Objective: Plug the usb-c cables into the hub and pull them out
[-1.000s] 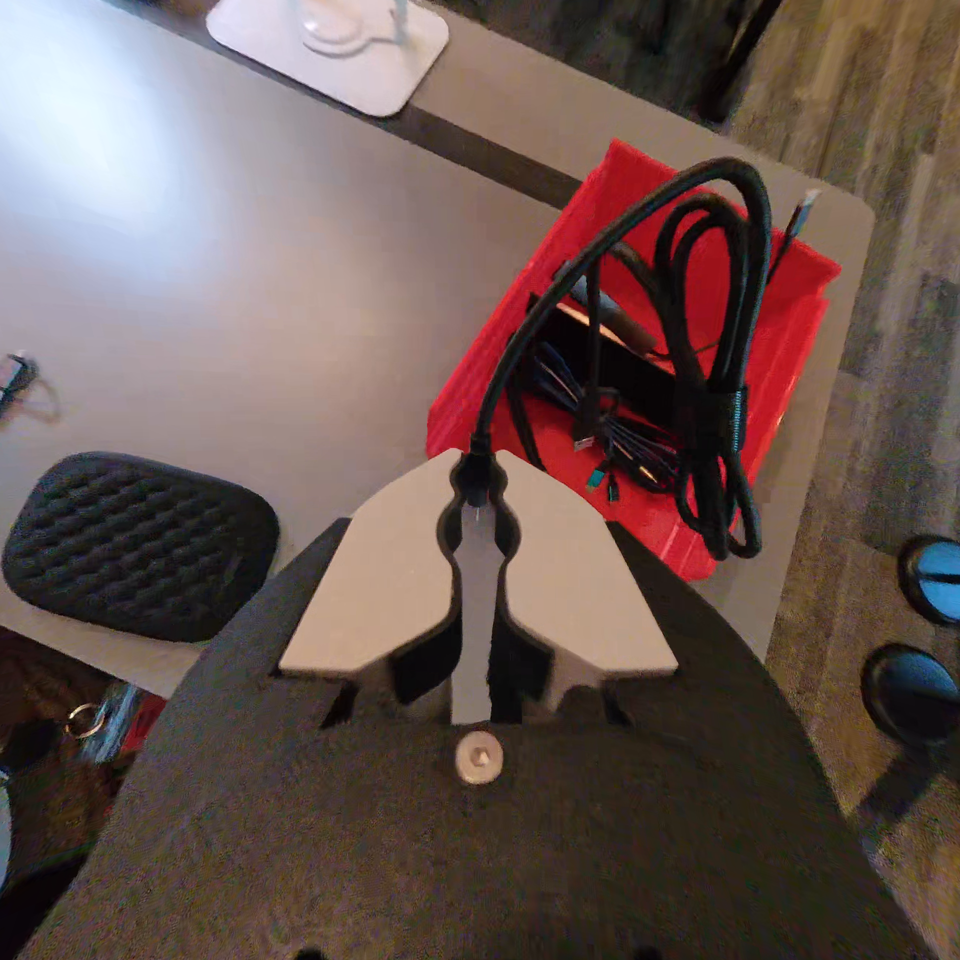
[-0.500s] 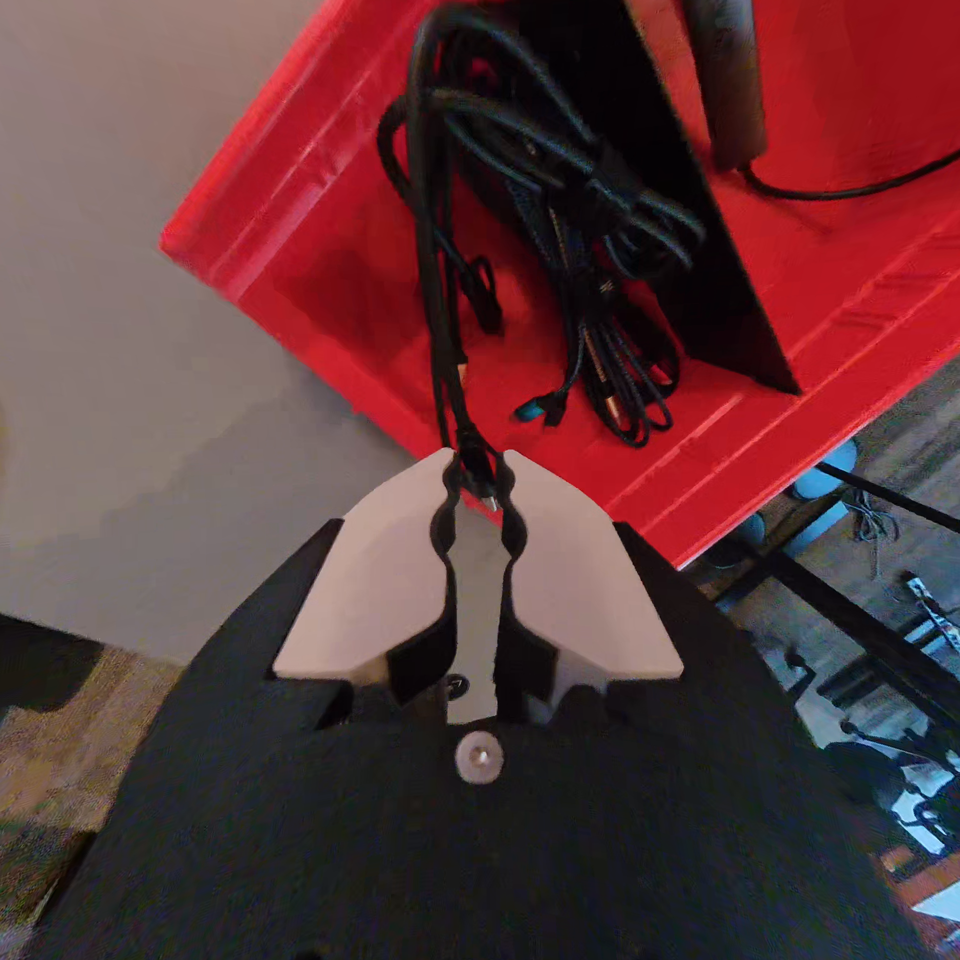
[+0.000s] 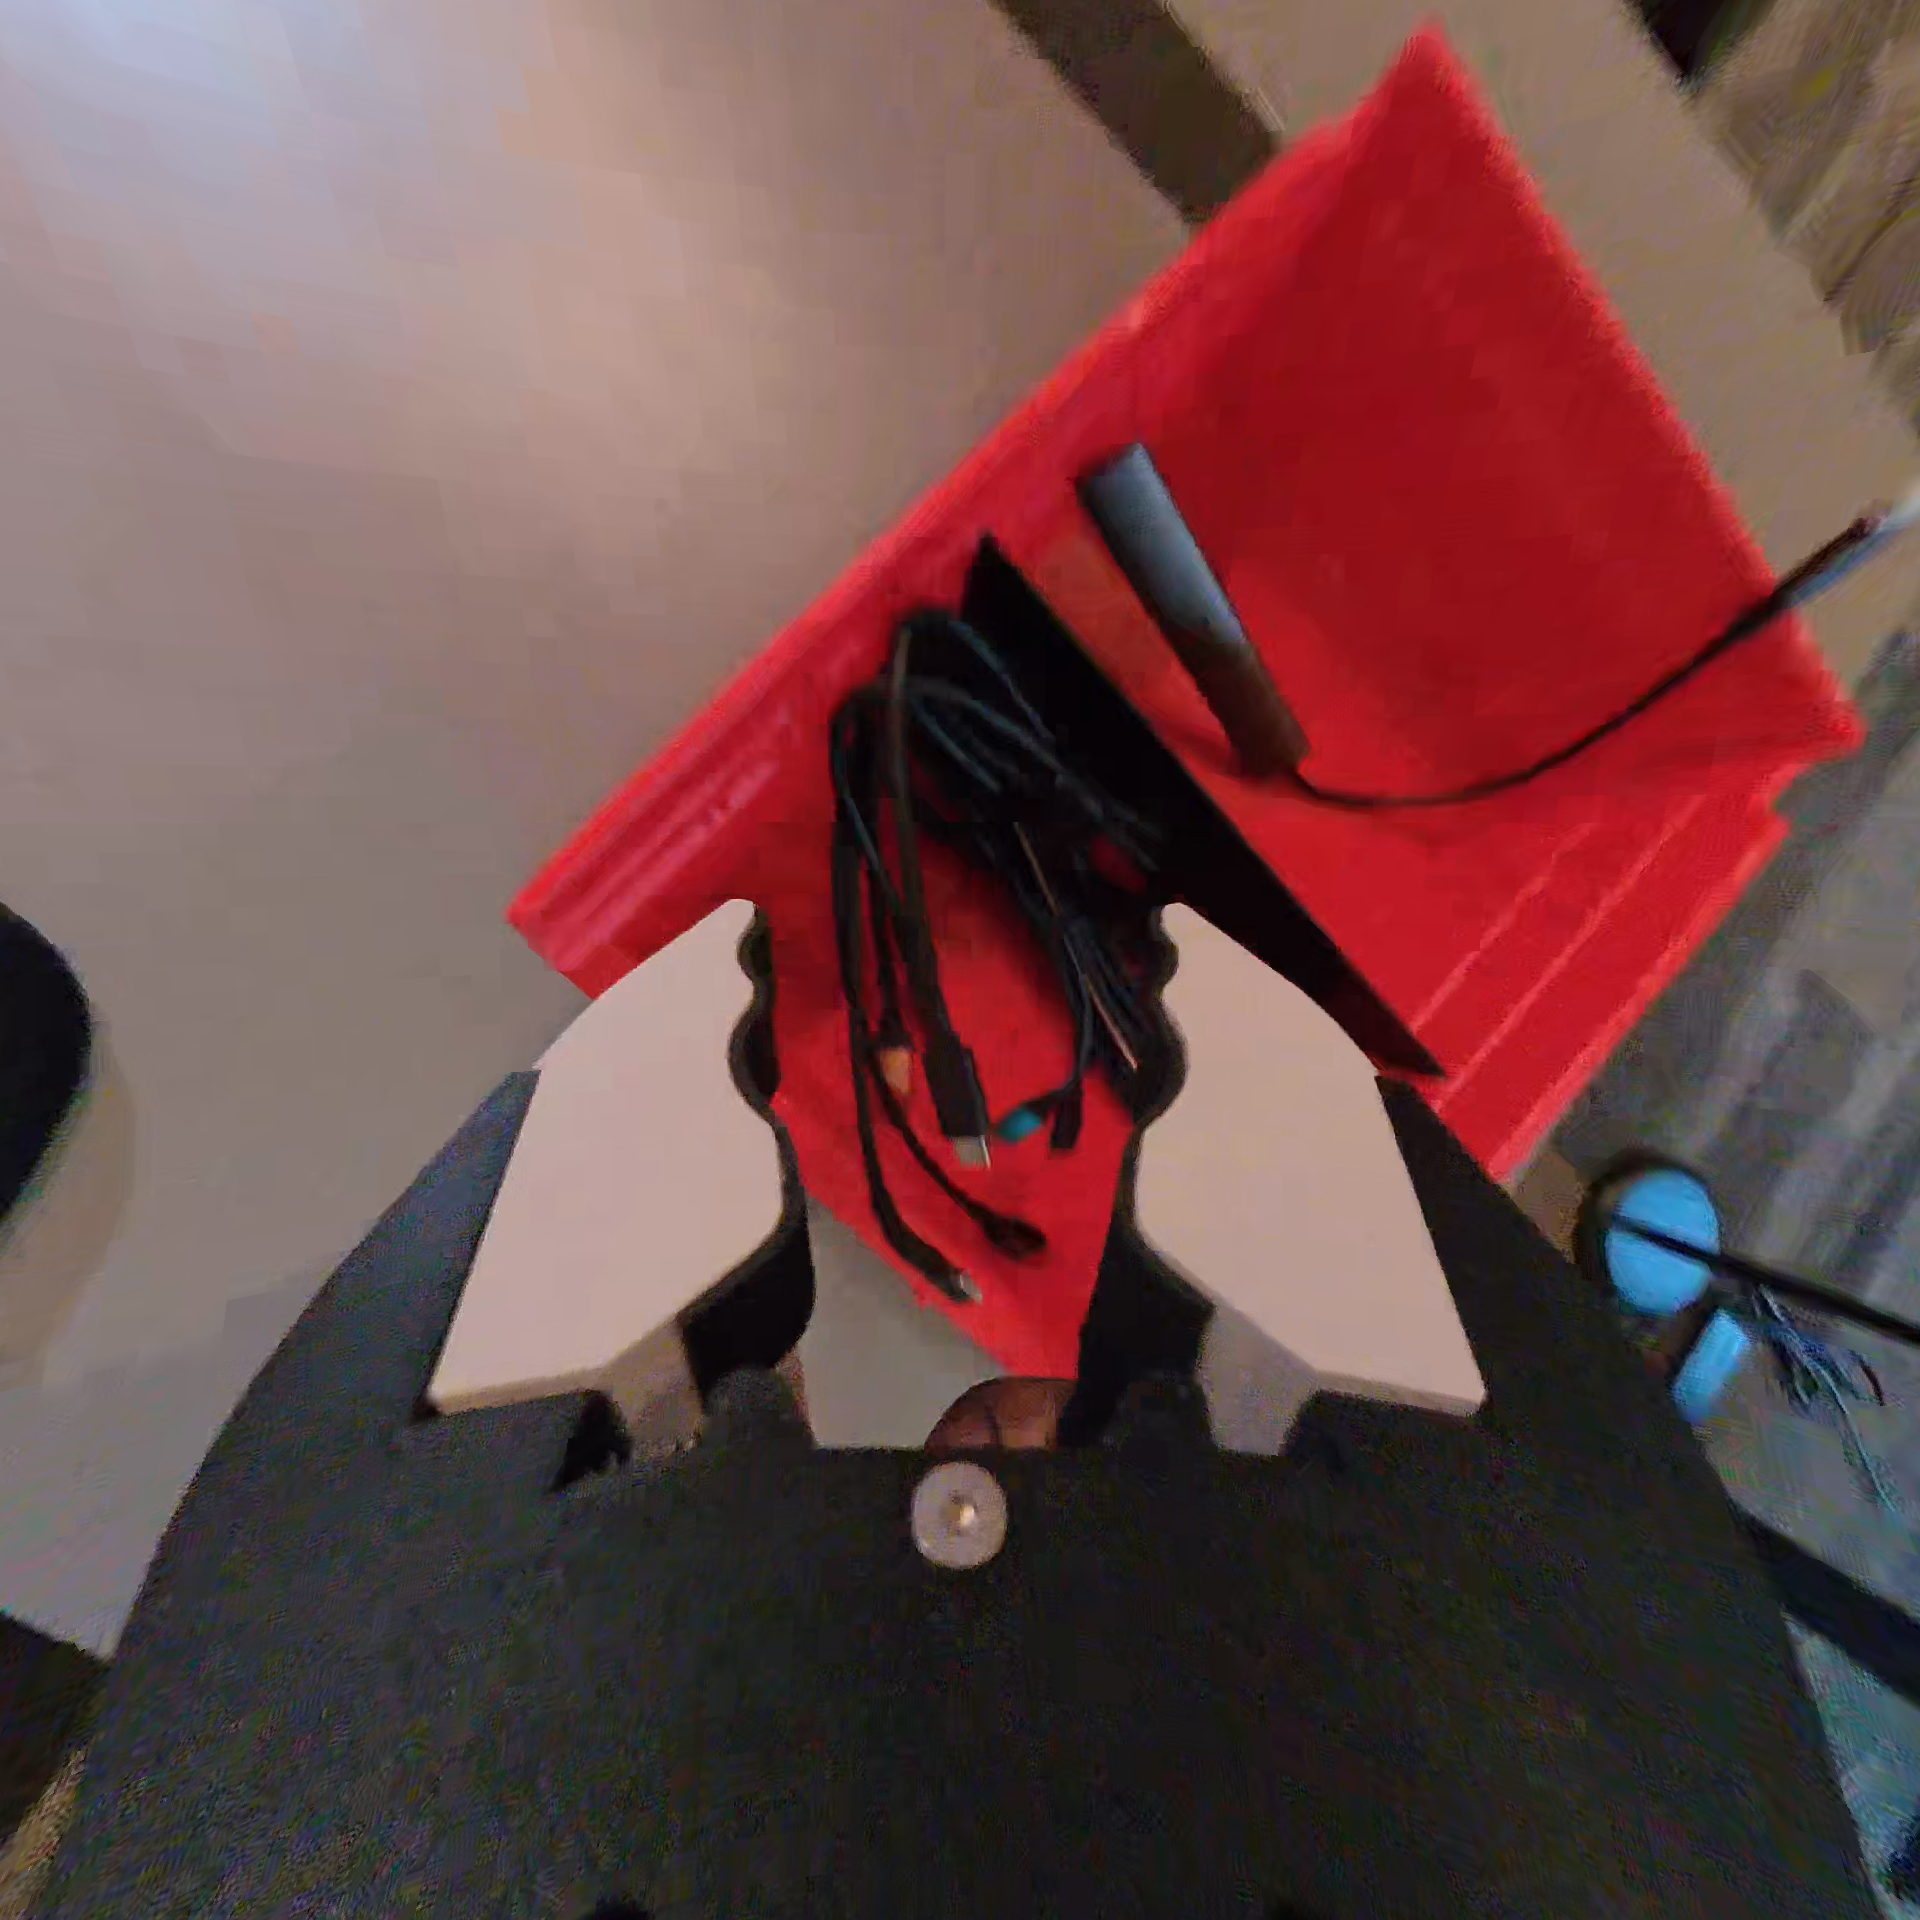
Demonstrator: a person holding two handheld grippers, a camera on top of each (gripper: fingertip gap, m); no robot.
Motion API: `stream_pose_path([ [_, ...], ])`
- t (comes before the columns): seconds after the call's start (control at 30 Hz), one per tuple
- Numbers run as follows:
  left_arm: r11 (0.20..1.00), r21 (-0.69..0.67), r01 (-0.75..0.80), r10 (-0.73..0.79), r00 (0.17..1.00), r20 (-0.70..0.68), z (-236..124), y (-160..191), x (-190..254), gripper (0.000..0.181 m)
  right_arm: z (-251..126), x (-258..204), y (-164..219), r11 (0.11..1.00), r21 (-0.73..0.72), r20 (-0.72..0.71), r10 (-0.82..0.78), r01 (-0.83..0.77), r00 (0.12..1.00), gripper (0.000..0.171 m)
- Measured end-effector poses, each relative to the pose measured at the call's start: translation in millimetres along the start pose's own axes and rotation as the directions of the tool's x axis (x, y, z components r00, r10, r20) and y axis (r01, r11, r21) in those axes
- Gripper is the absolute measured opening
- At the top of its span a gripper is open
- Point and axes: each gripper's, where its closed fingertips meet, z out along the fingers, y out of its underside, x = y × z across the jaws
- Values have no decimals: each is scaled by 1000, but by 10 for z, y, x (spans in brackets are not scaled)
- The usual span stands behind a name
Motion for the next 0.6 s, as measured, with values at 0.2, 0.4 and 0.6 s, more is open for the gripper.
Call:
stream_pose_path([
  [0.2, 1000, 6, -2, 2, 1000, 0, -6, -6, 2, 10, 427, -61, -274, 986, 101, 14, 134, -135, 991, 32],
  [0.4, 1000, 10, -2, 2, 1000, -3, -10, -11, 5, 10, 1022, -192, 147, 961, -110, 40, 257, -252, 966, 8],
  [0.6, 1000, 10, -2, 2, 1000, -2, -9, -9, 2, 10, 1031, -122, 395, 952, -212, -16, 222, -221, 975, 14],
])
